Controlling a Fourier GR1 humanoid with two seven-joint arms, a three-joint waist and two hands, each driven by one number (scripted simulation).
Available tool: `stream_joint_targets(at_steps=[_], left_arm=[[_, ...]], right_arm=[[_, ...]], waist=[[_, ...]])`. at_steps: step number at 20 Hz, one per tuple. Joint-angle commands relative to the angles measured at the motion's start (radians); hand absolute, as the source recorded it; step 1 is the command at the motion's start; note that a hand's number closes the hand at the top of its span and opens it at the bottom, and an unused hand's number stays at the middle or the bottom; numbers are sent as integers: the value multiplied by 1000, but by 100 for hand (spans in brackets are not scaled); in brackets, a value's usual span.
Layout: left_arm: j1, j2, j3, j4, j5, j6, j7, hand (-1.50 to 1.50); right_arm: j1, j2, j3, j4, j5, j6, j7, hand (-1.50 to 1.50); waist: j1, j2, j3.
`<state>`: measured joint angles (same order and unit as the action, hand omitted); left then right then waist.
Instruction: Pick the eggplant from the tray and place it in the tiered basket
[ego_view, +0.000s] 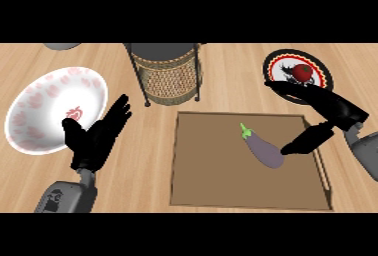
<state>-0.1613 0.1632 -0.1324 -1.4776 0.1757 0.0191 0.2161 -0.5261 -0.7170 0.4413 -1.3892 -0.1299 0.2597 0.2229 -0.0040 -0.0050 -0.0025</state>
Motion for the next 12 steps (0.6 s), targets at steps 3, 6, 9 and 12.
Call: stream_joint_targets(at_steps=[3,6,9,12], left_arm=[[28,1,-13,-23,-11,-4,-1,0],[-24,1,-5,-13,1,-10,37,0],[-24,39,35,-20,24,-35,46,0],[-26,-36,-12,35,-30,12,-8,0]], right_arm=[[-147,-96,115,-114,174,91,260,-150],[-252,-63,187,-167,209,183,448,-150],[-275,59,234,-233,191,208,664,-150],[-325,213,260,-194,160,240,830,-150]], waist=[[16,-3,-1],[21,-2,-2],[14,-2,0],[13,4,0]])
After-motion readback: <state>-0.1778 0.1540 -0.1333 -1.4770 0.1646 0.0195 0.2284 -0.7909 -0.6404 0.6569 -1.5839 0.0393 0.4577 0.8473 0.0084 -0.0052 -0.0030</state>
